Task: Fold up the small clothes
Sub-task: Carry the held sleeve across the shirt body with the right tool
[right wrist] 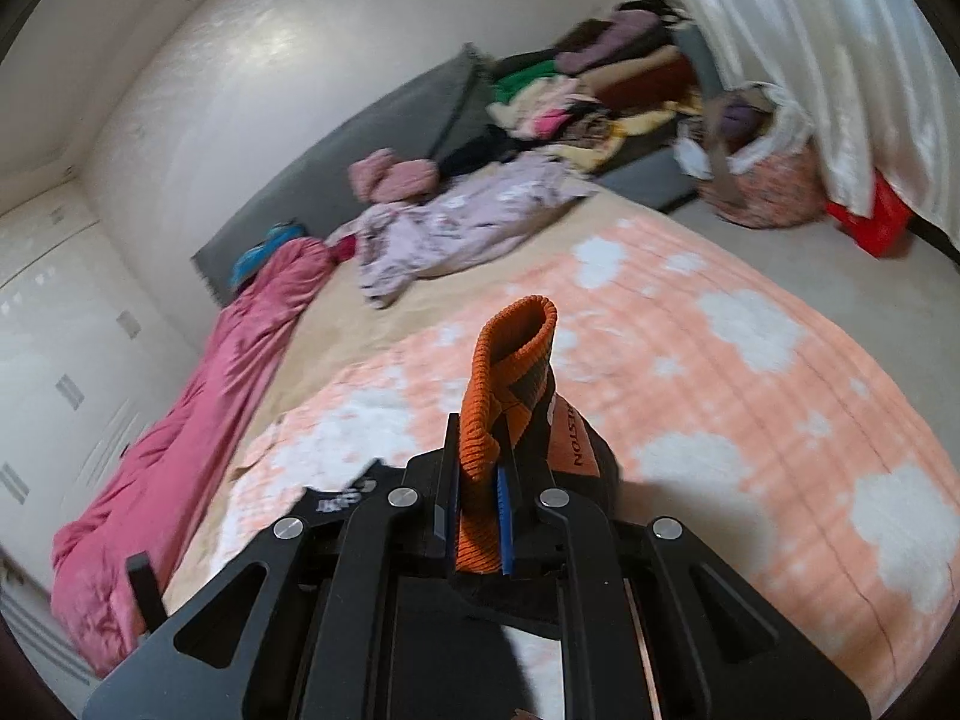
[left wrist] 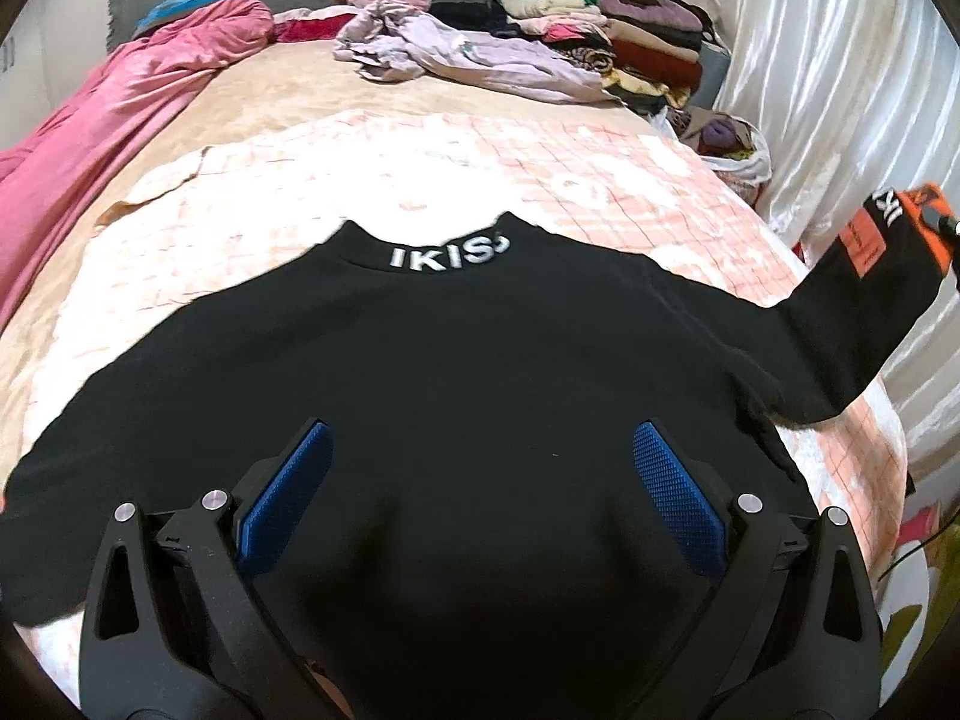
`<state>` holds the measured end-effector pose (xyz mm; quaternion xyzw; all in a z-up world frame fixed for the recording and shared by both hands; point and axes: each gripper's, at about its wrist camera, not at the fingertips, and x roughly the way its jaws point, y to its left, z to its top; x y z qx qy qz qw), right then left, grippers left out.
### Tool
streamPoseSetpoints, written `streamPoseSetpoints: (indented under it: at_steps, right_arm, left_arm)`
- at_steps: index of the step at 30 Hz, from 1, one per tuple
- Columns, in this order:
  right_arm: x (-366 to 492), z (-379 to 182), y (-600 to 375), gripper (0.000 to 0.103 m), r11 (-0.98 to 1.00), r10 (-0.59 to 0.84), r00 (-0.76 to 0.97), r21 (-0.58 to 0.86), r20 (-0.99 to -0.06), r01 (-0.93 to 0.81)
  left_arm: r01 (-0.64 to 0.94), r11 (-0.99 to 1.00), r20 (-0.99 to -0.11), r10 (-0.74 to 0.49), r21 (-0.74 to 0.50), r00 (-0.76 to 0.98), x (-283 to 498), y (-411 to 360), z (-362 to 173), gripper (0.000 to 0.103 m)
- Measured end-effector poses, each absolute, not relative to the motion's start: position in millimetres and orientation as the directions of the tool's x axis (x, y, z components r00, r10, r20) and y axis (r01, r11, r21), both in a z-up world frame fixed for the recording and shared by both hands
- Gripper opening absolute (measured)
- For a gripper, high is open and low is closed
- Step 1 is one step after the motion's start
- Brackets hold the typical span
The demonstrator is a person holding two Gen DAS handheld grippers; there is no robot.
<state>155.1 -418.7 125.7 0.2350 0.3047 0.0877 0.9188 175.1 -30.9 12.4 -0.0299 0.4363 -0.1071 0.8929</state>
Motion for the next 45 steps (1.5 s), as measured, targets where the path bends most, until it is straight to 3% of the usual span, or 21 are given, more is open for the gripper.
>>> streamPoseSetpoints:
  at_steps: [7,12,19,29,31,34,35,45]
  right_arm:
    - [171,159,-346,0.008,0.849,0.468,0.745,0.476,-0.475,-0.23]
    - [175,155,-279,0.008,0.821,0.562,0.652,0.437,-0.509,-0.367]
    - [169,99,-184,0.008,0.79,0.608,0.513,0.399,-0.606,-0.465]
    - [157,7,-104,0.009,0.796,0.551,0.399,0.318,-0.733,-0.516]
    - [153,-3,-99,0.013,0.784,0.558,0.376,0.322,-0.74,-0.53]
    - [154,-9,-105,0.036,0.761,0.596,0.341,0.375,-0.727,-0.53]
    - [154,-7,-111,0.038,0.759,0.605,0.344,0.389,-0.718,-0.522]
    - [164,22,-194,0.043,0.816,0.574,0.47,0.416,-0.671,-0.402]
  left_arm:
    - [0.115,0.979,-0.763,-0.204,-0.17,0.614,175,-3,21,0.095]
    - [0.07,0.978,-0.763,-0.198,-0.197,0.616,173,18,20,0.095]
    - [0.014,0.976,-0.777,-0.181,-0.216,0.603,173,44,10,0.095]
    - [-0.086,0.961,-0.795,-0.166,-0.264,0.584,170,80,-11,0.095]
    - [-0.092,0.956,-0.795,-0.177,-0.28,0.58,169,82,-14,0.095]
    - [-0.103,0.943,-0.791,-0.202,-0.316,0.578,167,87,-16,0.095]
    - [-0.105,0.941,-0.789,-0.206,-0.322,0.579,166,87,-16,0.095]
    - [-0.047,0.894,-0.748,-0.343,-0.446,0.569,158,82,-12,0.093]
